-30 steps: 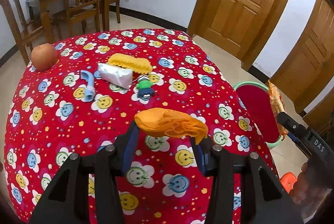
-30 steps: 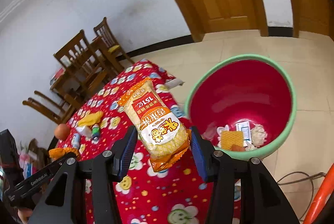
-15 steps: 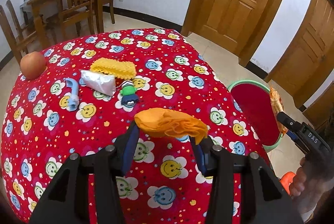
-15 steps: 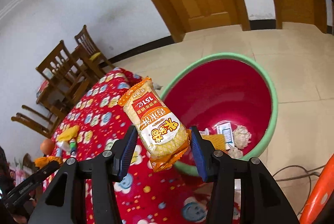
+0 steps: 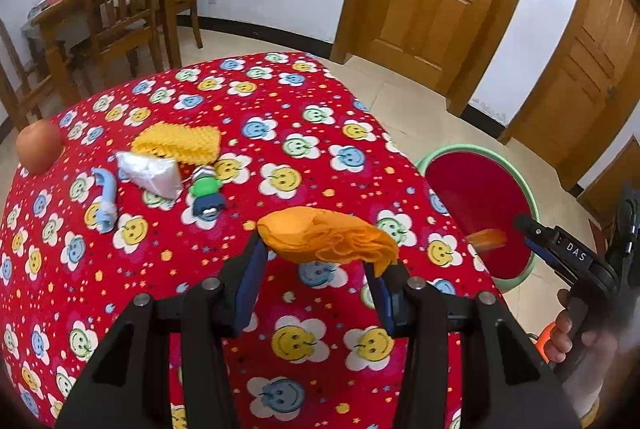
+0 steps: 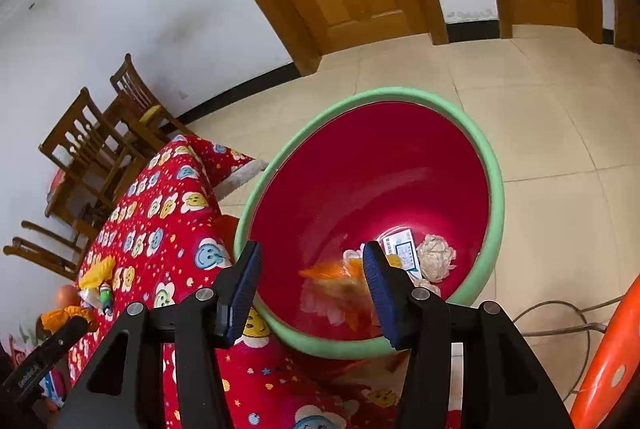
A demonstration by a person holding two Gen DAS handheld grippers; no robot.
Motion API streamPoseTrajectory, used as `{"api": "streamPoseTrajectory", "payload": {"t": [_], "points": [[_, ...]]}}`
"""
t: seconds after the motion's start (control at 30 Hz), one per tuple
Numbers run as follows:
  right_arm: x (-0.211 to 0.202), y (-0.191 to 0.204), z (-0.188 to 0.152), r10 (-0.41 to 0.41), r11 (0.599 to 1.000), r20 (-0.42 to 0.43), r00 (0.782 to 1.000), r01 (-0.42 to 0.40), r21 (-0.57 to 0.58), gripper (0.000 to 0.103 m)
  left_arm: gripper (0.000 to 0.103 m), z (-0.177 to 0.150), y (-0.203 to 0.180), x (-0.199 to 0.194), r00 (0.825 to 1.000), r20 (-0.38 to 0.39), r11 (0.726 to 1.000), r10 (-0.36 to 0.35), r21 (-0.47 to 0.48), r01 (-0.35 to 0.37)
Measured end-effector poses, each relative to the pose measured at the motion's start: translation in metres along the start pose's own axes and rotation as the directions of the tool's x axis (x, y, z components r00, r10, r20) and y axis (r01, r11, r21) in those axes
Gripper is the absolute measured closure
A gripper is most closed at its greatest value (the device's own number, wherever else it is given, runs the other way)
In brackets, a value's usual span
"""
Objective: Collect trash
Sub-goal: 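Drop the snack bag from the right tool into the bucket while the left tool holds the glove, then open the left tool over the bucket to drop the orange glove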
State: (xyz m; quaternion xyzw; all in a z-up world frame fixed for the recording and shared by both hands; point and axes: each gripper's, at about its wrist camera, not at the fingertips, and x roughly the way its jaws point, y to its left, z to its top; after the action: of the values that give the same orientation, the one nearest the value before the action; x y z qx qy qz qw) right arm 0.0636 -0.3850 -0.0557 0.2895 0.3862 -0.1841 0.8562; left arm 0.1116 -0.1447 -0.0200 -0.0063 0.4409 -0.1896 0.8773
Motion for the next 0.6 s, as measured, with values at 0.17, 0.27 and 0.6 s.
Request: {"api": "streamPoseTrajectory", "payload": {"t": [0.17,0.27,0.6], "points": [[-0.014,-0.003,0.0,-0.003,1.0,0.02,1.0,0.003,0.0,0.049,0.054,0.005,-0.019,0.002,1.0,0.009,0.999,-0.021,0.043,0.021],[-0.027,0.0,-0.001,-0.016,0.999,0.046,0.999,0.018,-0.028,0.046,0.054,0.006,-0.032,0.006,0.999,0.009,0.997,-0.035,0.069,0.034],[-0.051,-0.009,-0.005,-0.056,0.997,0.098,0.994,0.06,-0.041,0.044,0.054,0.0,-0.08,0.028,0.995,-0.035,0.981,-0.09,0.17,0.095]]}}
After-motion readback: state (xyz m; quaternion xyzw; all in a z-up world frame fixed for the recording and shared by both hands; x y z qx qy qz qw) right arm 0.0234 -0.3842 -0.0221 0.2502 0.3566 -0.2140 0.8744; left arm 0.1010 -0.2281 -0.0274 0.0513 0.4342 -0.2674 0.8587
